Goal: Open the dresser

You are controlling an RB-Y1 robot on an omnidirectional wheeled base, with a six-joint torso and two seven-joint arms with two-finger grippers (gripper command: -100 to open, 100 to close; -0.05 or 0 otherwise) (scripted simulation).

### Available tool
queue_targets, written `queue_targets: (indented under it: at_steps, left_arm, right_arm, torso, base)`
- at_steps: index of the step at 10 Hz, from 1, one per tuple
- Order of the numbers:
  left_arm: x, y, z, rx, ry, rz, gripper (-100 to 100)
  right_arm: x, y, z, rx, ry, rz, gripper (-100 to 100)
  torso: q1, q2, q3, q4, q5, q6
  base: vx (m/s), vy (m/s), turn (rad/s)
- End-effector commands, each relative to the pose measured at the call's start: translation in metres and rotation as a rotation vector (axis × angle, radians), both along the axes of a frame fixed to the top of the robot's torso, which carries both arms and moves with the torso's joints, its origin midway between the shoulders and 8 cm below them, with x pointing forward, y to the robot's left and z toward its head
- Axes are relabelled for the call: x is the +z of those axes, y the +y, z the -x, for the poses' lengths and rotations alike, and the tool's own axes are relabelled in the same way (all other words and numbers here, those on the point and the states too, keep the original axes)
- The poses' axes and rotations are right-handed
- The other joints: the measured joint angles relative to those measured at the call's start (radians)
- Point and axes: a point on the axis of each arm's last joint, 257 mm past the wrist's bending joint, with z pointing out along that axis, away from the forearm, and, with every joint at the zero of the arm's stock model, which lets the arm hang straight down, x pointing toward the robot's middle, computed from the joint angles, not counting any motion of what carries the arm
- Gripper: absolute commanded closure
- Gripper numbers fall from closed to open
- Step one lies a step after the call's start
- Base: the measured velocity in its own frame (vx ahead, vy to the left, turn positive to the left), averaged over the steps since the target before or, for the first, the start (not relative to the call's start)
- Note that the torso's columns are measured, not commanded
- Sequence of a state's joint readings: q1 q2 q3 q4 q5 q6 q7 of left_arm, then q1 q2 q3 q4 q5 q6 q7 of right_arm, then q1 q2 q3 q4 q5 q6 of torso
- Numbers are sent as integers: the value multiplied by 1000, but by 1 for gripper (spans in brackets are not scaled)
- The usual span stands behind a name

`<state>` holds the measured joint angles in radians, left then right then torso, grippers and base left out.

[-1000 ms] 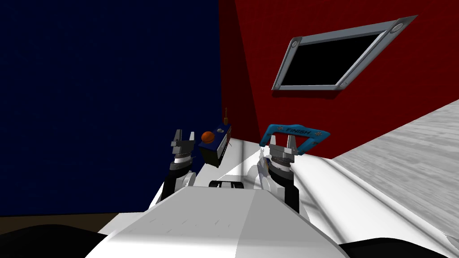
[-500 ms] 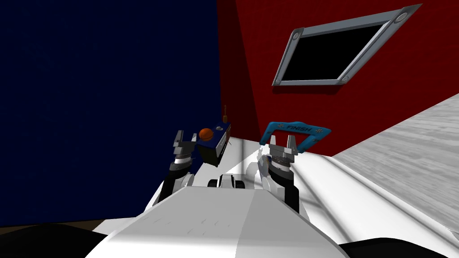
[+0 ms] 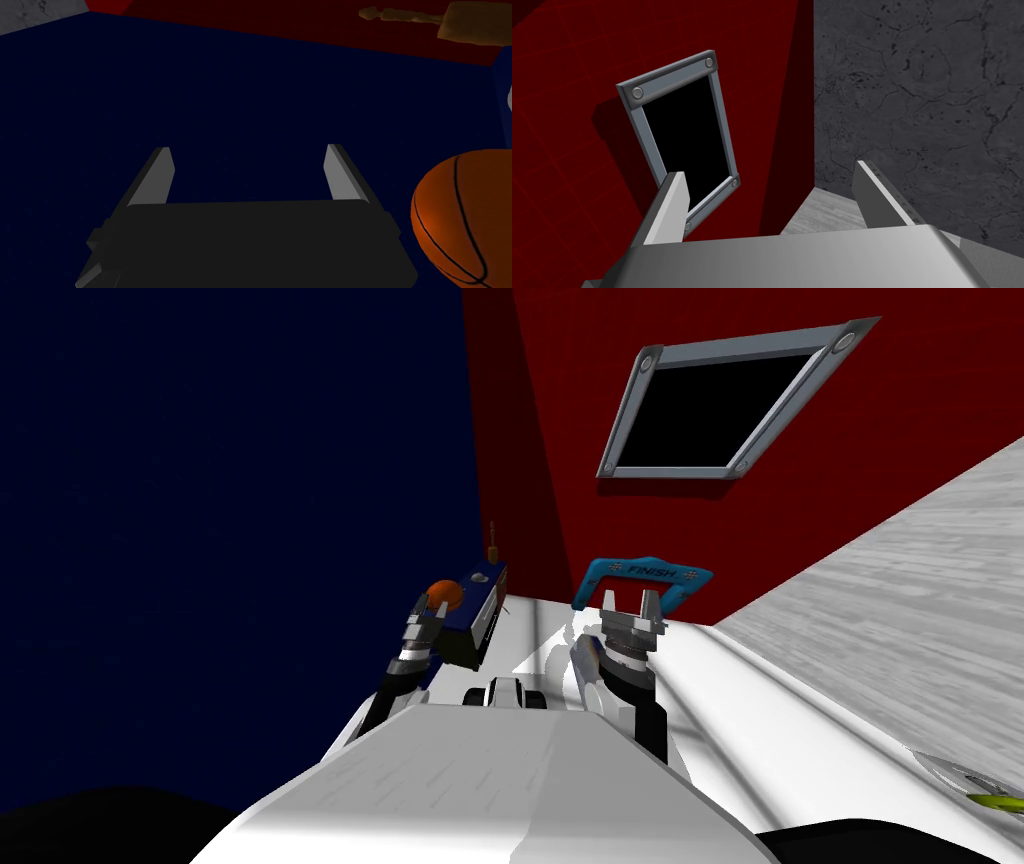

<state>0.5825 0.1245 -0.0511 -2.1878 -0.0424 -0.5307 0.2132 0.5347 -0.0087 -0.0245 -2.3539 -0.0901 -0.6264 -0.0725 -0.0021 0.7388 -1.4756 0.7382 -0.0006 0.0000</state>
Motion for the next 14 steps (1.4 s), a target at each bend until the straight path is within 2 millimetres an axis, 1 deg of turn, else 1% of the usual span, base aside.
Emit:
queue_targets:
  at_steps: [1,4,7,8,11,13,14]
  left_arm:
    - [-57,11,-5,5,158,7,-100]
    - [-112,20,-1,18,300,22,-100]
    - [-171,30,11,38,451,46,-100]
    - [-171,30,11,38,451,46,-100]
    - [-232,41,33,64,610,75,-100]
    - [-274,47,53,86,718,97,-100]
    - [-274,47,53,86,718,97,-100]
  right_arm:
    - [0,0,0,0,0,0,0]
    - [0,0,0,0,0,0,0]
    - [0,0,0,0,0,0,0]
    - [0,0,0,0,0,0,0]
    - [0,0,0,0,0,0,0]
    - [0,0,0,0,0,0,0]
    - [0,0,0,0,0,0,0]
  torso:
    - [0,2,1,1,0,0]
    - [3,-2,-1,0,1,0]
    - [2,0,0,0,1,0]
    - [3,0,0,0,1,0]
    - [3,-1,0,0,1,0]
    - [2,-4,-3,-1,1,0]
    - [1,-3,-2,-1,0,0]
  base:
    - [164,-38,-230]
    - [180,-17,-179]
    - [157,4,-161]
    - [95,1,-56]
    - [121,5,-156]
    - [186,2,-191]
    - [124,3,-35]
